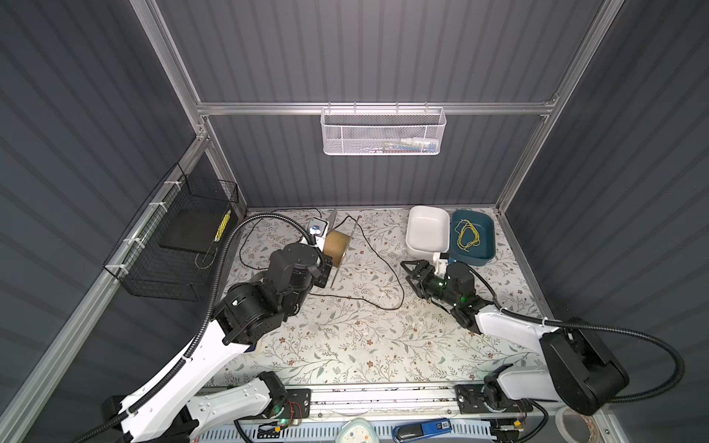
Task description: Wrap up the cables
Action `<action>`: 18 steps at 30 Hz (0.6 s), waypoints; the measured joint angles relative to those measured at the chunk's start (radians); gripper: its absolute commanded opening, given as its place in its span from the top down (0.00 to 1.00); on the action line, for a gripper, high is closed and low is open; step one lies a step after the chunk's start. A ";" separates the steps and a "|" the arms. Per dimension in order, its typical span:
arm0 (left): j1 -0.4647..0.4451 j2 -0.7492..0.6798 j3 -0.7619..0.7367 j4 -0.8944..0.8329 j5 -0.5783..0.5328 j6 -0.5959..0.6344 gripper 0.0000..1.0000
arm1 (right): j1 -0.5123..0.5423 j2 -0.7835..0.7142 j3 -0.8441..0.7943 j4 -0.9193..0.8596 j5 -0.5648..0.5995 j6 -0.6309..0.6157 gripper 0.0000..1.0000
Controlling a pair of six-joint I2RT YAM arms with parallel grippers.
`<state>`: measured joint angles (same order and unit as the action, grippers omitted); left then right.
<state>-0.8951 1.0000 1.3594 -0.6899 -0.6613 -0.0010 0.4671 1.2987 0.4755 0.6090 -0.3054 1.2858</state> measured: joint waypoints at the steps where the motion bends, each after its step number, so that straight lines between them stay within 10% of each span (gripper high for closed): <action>1: 0.000 0.003 0.001 0.010 -0.002 0.008 1.00 | 0.000 -0.029 -0.008 -0.027 0.002 -0.021 0.23; 8: 0.000 0.029 0.025 0.047 0.003 0.058 1.00 | -0.005 -0.084 -0.043 -0.084 -0.039 -0.056 0.23; 18: 0.000 0.077 0.156 0.084 0.036 0.100 1.00 | 0.085 0.201 -0.052 0.300 -0.031 0.240 0.22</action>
<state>-0.8951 1.0775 1.5150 -0.6060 -0.6254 0.0990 0.5522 1.5002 0.4236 0.9092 -0.3363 1.5253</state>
